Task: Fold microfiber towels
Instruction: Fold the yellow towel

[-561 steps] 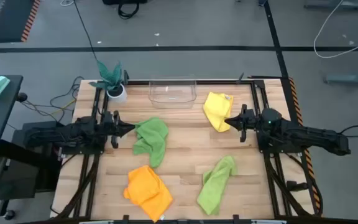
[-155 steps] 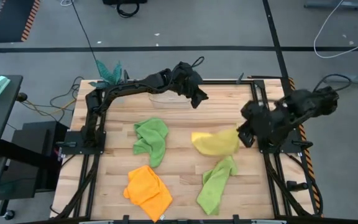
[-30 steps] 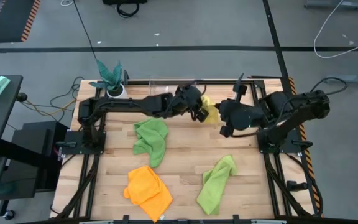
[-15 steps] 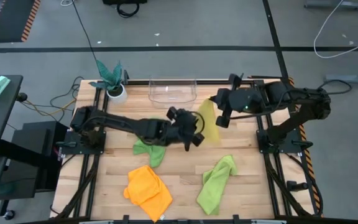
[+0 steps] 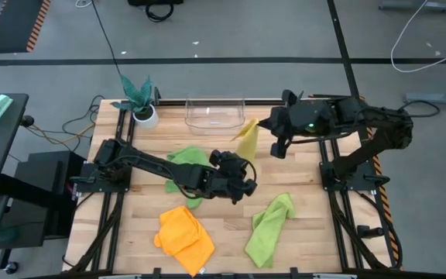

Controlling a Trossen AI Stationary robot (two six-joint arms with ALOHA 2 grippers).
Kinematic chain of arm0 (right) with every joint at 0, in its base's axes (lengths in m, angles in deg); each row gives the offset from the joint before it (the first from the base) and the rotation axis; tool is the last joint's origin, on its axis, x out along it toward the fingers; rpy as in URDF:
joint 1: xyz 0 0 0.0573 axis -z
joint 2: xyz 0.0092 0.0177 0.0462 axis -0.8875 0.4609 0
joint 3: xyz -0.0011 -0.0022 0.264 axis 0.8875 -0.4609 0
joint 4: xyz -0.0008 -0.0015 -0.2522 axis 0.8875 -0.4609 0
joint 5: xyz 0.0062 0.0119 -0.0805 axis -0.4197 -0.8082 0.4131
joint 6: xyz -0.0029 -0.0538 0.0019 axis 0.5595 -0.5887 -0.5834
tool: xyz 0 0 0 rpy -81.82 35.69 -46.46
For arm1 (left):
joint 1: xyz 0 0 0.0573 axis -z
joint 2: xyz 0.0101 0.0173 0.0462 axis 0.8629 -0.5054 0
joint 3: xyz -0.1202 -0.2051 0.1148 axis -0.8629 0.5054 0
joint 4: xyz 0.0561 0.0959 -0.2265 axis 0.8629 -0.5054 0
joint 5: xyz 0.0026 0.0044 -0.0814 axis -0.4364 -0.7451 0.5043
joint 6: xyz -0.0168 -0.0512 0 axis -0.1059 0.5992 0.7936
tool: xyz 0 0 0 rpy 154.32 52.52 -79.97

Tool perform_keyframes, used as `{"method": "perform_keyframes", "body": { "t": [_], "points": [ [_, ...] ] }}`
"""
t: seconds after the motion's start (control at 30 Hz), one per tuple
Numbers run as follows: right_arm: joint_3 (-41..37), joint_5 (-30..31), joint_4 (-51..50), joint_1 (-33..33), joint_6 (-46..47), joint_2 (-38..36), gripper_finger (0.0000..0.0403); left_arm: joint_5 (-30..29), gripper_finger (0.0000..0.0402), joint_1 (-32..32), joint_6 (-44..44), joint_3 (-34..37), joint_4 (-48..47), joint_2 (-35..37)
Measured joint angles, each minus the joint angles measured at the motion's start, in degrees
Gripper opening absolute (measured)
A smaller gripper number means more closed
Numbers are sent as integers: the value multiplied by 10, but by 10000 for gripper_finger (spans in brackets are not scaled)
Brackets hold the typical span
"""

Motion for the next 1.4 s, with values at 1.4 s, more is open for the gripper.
{"method": "perform_keyframes", "body": {
  "t": [1.4],
  "points": [
    [131, -91, -283, -164, 144, -13, 0, 335, 11, -223, -213, -1, 31, 59]
  ]
}}
